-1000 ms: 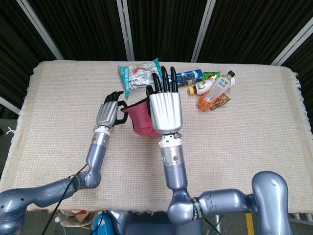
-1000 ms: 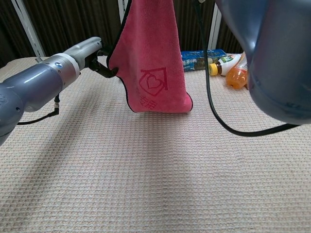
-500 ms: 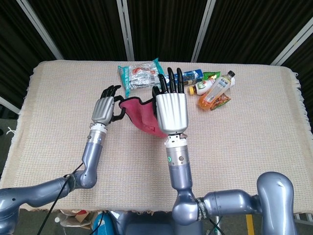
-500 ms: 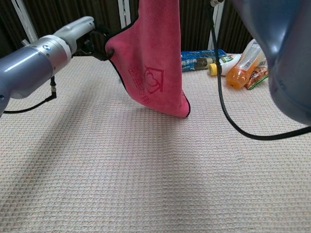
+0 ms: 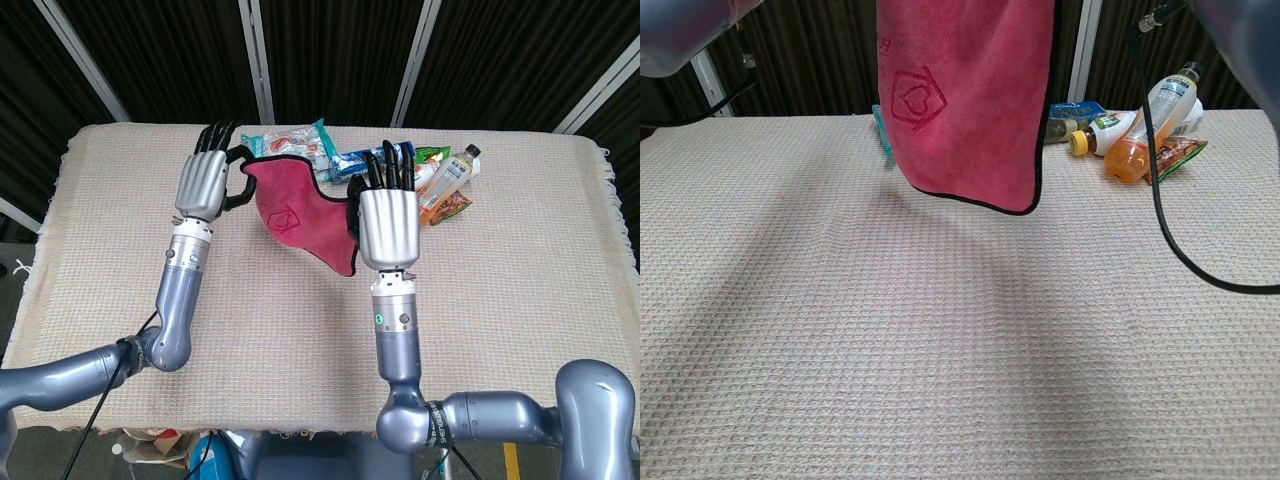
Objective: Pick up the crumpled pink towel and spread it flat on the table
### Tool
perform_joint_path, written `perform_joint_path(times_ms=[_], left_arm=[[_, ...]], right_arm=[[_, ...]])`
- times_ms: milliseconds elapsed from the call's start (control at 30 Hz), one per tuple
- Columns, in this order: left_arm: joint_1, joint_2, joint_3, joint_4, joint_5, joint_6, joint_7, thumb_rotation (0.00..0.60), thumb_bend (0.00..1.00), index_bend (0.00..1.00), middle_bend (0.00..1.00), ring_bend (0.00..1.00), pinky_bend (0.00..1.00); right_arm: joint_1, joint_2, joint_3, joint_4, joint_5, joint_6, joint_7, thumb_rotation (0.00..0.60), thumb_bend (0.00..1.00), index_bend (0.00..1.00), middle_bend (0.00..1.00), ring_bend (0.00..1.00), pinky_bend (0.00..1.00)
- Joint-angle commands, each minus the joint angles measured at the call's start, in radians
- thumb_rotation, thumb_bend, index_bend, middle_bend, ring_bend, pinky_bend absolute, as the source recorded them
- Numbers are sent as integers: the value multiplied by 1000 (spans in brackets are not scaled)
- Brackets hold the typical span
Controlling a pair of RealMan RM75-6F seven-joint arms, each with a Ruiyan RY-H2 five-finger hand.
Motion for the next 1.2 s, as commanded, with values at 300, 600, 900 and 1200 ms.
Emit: perform_joint_path(times_ms=[300,600,900,1200], left_arm=[[-67,-19,-9,32,-64,11,51,600,525,635,97,0,0],[-146,-92,-2,159,-74,-8,32,600,525,635,104,0,0],[-235,-183,-14,321,-37,-20,-51,600,525,635,113,0,0],[-232,-210,21,316,-4,8,-77,600,525,640,113,0,0]], right_arm=[[-51,49,7,84,36,-65,108,600,537,598,264,95,40],[-25,37,31,239,50,-163,211,600,538,598,264,95,45],[7,26,61,373,72,-235,288,600,541,598,264,95,61],[-30,40,32,347,76,-218,309,600,541,600,266,95,61]])
